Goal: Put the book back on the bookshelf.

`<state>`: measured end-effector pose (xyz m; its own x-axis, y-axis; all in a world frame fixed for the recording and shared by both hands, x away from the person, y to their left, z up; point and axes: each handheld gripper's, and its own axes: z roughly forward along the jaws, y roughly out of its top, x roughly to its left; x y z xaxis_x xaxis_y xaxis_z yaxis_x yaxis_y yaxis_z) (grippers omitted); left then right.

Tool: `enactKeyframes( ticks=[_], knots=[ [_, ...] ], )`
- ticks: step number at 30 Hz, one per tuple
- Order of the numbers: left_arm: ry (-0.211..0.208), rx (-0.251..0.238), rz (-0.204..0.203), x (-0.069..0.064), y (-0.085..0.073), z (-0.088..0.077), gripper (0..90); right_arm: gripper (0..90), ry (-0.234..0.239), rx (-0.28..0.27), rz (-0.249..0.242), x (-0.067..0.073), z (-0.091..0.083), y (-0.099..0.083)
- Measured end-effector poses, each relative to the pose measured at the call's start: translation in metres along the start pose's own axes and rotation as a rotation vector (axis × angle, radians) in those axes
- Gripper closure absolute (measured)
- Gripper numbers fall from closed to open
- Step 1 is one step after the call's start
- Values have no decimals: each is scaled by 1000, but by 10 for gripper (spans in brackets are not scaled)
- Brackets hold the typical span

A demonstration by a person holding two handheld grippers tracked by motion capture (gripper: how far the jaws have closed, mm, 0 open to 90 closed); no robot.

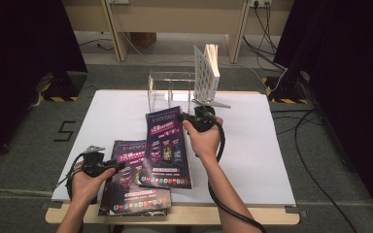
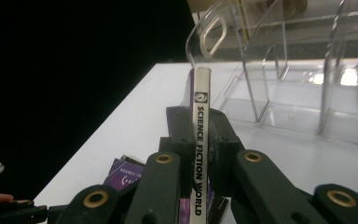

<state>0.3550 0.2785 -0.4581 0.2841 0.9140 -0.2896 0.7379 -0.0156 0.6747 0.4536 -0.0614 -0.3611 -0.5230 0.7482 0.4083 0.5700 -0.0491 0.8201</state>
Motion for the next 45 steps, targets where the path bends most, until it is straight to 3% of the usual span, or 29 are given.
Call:
enactKeyframes(
  ticks=[19, 45],
  knots=[
    [8, -35, -11, 0, 1, 0, 523, 837, -57, -172, -40, -7, -44, 31],
    [11, -29, -9, 3, 0, 0, 520, 837, -125, -278, -78, -11, -60, 48]
  ],
)
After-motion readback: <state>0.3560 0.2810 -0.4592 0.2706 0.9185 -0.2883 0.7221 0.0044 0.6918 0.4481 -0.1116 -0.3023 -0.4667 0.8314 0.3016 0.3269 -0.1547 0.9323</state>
